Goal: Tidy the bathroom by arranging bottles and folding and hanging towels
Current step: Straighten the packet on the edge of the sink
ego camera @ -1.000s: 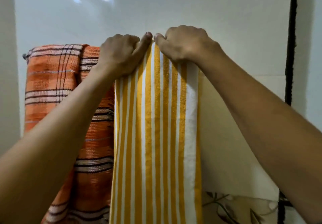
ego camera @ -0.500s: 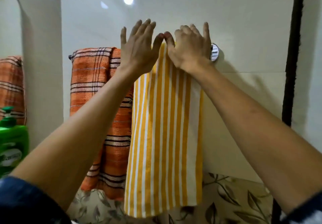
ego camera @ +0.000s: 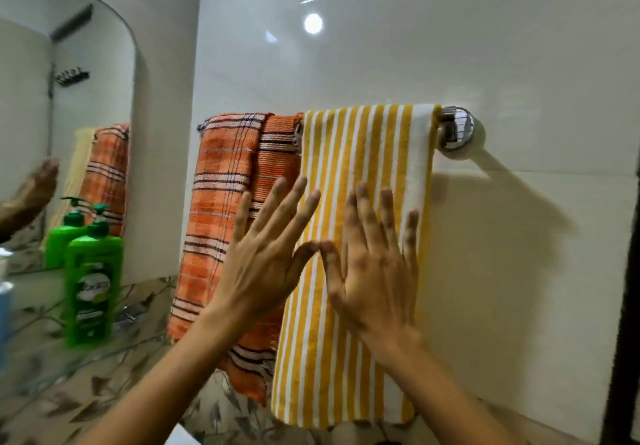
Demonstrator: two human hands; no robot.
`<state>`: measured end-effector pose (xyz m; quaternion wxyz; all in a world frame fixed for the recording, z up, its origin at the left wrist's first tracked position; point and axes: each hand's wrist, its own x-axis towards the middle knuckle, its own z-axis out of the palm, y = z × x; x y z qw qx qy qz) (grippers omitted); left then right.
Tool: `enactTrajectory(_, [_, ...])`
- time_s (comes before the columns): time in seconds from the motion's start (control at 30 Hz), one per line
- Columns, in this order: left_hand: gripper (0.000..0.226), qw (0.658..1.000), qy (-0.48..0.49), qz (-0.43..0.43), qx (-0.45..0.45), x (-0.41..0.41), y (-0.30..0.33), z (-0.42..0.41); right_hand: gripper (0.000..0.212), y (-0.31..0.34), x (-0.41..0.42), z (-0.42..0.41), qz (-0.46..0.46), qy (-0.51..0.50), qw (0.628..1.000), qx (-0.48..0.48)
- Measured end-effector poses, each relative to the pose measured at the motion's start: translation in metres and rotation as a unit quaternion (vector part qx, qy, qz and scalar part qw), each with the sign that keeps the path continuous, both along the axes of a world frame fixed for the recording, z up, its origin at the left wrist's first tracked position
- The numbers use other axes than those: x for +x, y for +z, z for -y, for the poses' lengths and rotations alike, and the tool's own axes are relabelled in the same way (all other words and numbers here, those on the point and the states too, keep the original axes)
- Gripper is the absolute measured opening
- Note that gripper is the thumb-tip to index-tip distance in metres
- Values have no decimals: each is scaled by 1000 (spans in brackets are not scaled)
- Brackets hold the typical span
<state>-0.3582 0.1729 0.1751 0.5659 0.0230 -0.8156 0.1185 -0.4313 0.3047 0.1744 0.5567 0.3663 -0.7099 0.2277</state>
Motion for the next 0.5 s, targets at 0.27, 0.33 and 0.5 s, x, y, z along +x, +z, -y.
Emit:
enactTrajectory(0.27, [58, 981, 157, 89, 74, 70, -110, 27, 68, -111, 29, 44, 87, 135, 986, 49])
enactTrajectory(0.33, [60, 964, 206, 129, 105, 96, -143, 33, 68, -141, 43, 59, 106, 160, 977, 93])
enactTrajectory(0.5, [65, 893, 350, 205, 193, 176, -217, 43, 79, -211, 96, 103, 168, 260, 929, 204])
